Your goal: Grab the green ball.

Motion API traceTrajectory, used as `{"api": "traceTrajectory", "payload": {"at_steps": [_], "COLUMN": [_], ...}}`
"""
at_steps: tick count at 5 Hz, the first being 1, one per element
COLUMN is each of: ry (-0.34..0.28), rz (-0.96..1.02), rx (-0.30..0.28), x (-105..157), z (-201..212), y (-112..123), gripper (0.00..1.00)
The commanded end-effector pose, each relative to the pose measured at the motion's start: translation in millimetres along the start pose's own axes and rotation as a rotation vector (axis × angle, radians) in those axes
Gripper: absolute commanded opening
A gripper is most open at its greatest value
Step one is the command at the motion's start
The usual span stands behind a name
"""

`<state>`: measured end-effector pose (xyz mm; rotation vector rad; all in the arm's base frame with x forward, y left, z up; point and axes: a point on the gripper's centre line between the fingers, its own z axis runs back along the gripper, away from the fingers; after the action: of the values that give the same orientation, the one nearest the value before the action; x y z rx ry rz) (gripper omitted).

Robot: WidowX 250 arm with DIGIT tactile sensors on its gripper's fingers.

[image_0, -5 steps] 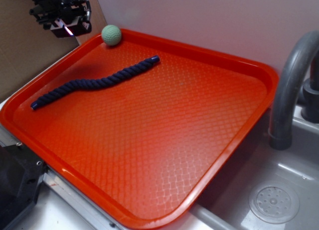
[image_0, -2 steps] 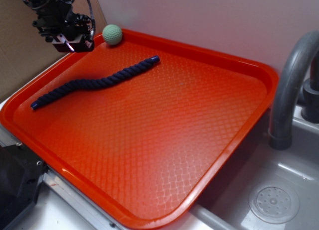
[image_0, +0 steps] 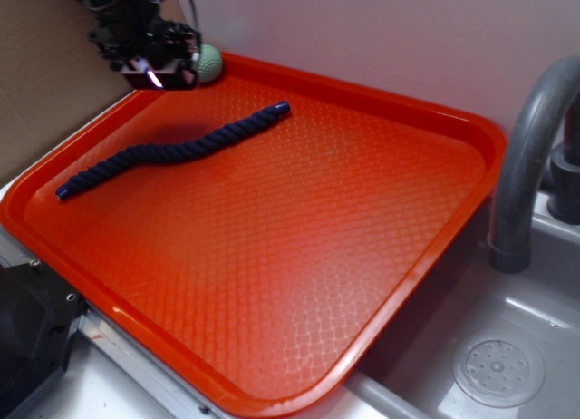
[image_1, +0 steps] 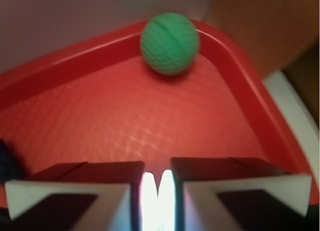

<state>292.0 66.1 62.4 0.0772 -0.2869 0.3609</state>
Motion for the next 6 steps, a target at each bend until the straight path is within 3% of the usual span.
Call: {"api": "traceTrajectory", "payload": {"at_steps": [1,3,6], "ry": [-0.079,-0.103,-0.098], "rz": [0.003,0.034,0.118], "rx": [-0.013,0.045,0.081], "x": [38,66,76], "z": [5,-19,-22], "y": [-4,3,46], "gripper": [1.00,1.00,1.00]}}
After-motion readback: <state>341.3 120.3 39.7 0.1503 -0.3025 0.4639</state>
